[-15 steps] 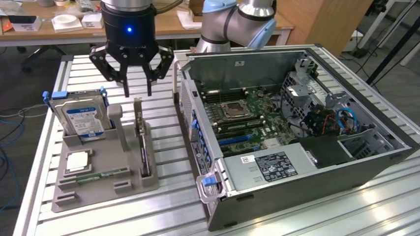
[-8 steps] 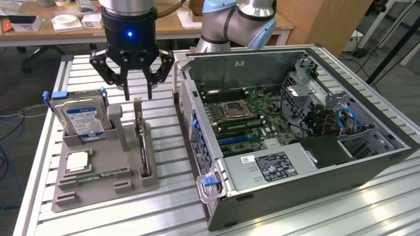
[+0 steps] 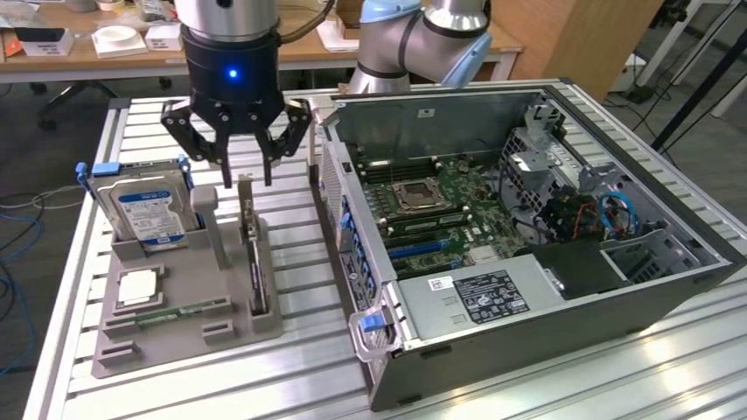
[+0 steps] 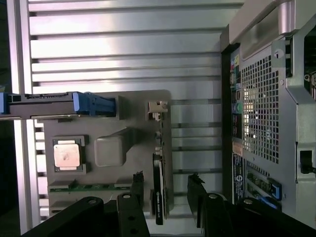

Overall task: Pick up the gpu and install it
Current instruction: 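Pick up the gpu and move the gpu toward the slot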

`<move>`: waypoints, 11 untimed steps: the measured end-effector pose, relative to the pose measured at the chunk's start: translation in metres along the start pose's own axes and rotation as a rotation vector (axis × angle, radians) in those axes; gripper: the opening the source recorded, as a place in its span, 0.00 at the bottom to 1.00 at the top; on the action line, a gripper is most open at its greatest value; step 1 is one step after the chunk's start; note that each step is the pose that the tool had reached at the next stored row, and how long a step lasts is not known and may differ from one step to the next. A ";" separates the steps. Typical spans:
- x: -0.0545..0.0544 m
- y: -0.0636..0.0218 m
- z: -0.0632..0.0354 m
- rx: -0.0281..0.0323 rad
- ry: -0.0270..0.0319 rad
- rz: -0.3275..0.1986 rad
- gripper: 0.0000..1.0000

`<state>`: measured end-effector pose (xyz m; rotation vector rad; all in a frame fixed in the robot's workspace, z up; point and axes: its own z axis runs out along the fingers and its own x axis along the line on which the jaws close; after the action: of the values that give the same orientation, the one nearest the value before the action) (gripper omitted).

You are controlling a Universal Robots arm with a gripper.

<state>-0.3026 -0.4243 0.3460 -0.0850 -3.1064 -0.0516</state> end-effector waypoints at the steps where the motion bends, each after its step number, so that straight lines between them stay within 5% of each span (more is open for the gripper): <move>1: 0.000 -0.0010 0.0010 0.0000 0.0001 0.000 0.49; 11: -0.001 -0.0068 0.0089 0.0005 0.0001 0.000 0.49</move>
<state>-0.3027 -0.4308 0.3368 -0.0852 -3.1063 -0.0508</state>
